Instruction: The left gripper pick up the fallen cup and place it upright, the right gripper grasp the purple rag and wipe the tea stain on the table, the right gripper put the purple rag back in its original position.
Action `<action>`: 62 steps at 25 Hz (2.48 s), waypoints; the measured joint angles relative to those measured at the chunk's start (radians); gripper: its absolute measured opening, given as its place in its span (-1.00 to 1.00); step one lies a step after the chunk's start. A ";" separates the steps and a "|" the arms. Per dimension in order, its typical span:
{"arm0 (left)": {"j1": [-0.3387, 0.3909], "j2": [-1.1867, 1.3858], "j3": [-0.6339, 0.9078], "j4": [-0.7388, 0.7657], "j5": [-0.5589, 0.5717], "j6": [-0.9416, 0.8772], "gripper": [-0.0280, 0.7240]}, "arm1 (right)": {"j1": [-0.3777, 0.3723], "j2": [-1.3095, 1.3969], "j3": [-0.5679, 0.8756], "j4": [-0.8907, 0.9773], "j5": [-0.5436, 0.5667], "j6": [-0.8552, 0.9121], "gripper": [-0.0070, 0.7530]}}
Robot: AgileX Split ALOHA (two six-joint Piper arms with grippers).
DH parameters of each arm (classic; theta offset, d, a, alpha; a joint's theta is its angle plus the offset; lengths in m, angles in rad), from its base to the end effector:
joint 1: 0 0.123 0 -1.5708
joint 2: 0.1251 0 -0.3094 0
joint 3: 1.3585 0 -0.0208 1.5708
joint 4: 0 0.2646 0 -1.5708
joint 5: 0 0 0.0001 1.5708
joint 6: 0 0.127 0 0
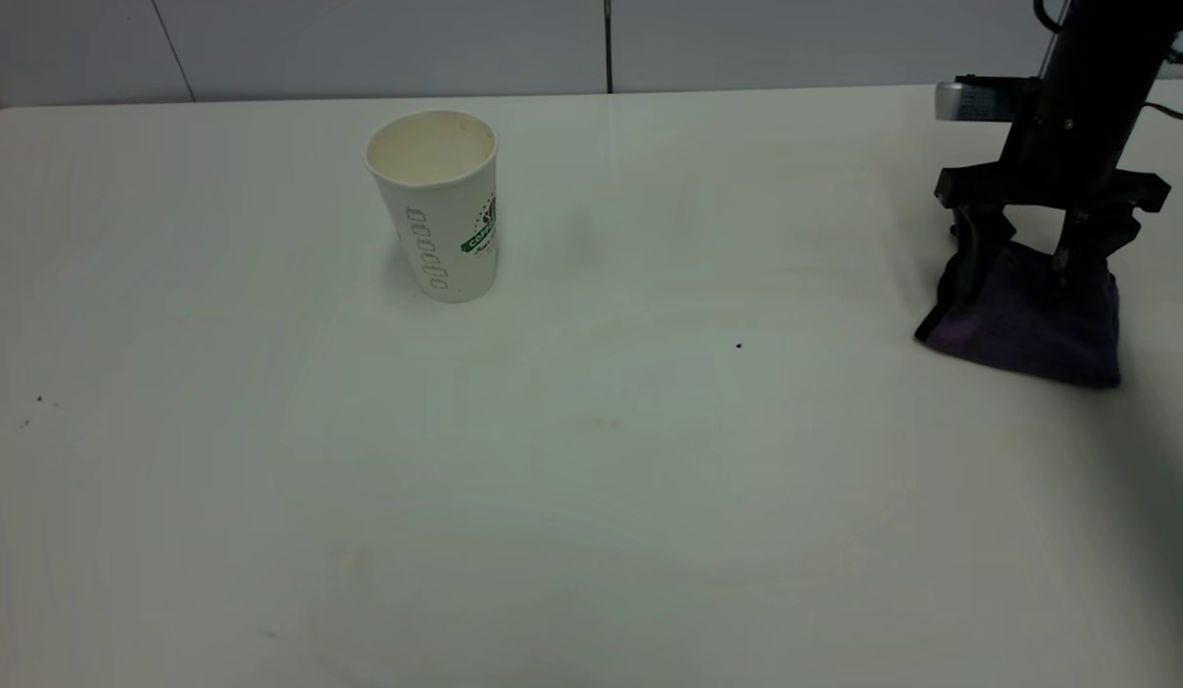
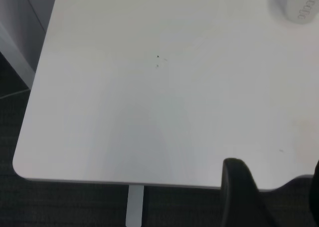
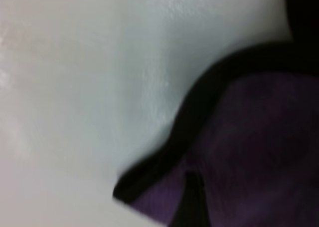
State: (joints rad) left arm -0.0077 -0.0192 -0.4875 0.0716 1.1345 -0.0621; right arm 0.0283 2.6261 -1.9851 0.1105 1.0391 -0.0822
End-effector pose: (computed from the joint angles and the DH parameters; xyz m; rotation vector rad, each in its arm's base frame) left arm 0.0087 0.0082 0.2558 -0.0642 2.1085 0.0448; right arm 0.5190 0.0268 -0.0071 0.0832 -3.1174 -0.1485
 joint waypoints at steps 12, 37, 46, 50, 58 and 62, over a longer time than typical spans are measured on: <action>0.000 0.000 0.000 0.000 0.000 0.000 0.08 | 0.028 -0.500 0.144 0.071 0.163 -0.018 0.93; 0.000 0.000 0.000 0.000 0.000 0.000 0.08 | 0.066 -2.079 1.380 -0.014 0.077 -0.007 0.83; 0.000 0.000 0.000 0.000 0.000 0.000 0.08 | 0.066 -2.190 1.486 -0.012 0.039 -0.052 0.74; 0.000 0.000 0.000 0.000 0.000 0.000 0.08 | 0.066 -2.190 1.486 -0.016 0.045 -0.055 0.59; 0.000 0.000 0.000 0.000 0.000 0.000 0.08 | 0.066 -2.190 1.492 -0.016 0.047 -0.055 0.17; 0.000 0.000 0.000 0.000 0.000 0.000 0.08 | 0.066 -2.190 1.492 -0.016 0.047 -0.055 -0.03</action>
State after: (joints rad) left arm -0.0077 -0.0192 -0.4875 0.0716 1.1345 -0.0621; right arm 0.0945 0.4360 -0.4928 0.0948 1.0859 -0.1372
